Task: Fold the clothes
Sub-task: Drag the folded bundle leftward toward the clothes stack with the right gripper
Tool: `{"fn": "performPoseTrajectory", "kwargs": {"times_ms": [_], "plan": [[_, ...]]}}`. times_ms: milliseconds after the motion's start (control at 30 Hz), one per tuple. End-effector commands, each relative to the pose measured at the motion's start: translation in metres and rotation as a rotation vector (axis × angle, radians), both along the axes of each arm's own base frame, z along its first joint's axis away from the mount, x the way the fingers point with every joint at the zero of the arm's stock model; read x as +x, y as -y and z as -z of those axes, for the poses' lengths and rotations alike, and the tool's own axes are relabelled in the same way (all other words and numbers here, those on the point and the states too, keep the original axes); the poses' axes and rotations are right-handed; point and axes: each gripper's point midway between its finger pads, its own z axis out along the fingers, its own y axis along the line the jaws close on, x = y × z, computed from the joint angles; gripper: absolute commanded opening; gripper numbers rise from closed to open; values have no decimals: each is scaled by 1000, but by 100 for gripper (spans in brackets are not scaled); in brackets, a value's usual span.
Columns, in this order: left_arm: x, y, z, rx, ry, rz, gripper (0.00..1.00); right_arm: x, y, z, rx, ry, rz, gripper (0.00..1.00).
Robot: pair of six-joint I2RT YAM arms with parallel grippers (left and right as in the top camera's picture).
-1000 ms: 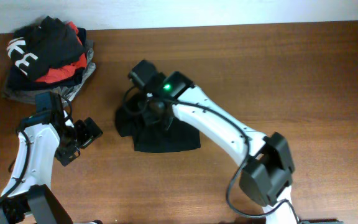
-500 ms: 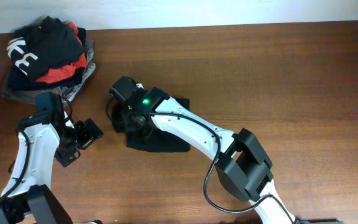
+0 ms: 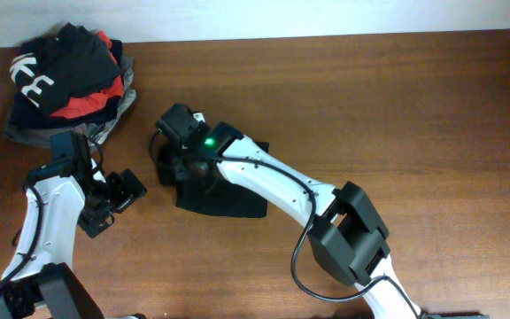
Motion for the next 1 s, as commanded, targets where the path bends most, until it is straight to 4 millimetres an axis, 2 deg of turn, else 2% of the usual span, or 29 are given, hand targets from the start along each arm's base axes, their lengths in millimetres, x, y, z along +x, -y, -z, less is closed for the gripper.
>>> {"fn": "performPoseTrajectory", "kwargs": {"times_ms": [0, 67, 167, 233, 400, 467, 533, 700, 867, 967], "plan": [[-3, -1, 0, 6, -3, -1, 99, 19, 22, -69, 85, 53, 45, 22], [-3, -1, 0, 6, -2, -1, 99, 11, 29, -79, 107, 12, -12, 14], [-2, -1, 0, 7, 2, -1, 99, -5, 31, -78, 129, -68, -81, 16], [-2, -1, 0, 8, 4, -1, 99, -10, 35, -69, 88, -81, -112, 26], [-3, -1, 0, 7, 0, -1, 99, -19, 25, -55, 33, -68, -149, 37], [-3, -1, 0, 7, 0, -1, 99, -23, 19, -53, 17, -52, -159, 50], [-3, -1, 0, 7, 0, -1, 99, -26, 17, -51, -12, -29, -155, 57], [-3, -1, 0, 7, 0, -1, 99, -28, 15, -42, -69, -4, -112, 58], [-3, -2, 0, 8, 0, -2, 99, -32, 9, -13, -100, -48, -97, 54], [-5, -10, 1, 36, -9, -17, 99, -33, 2, -1, -106, -54, -103, 53]]}}
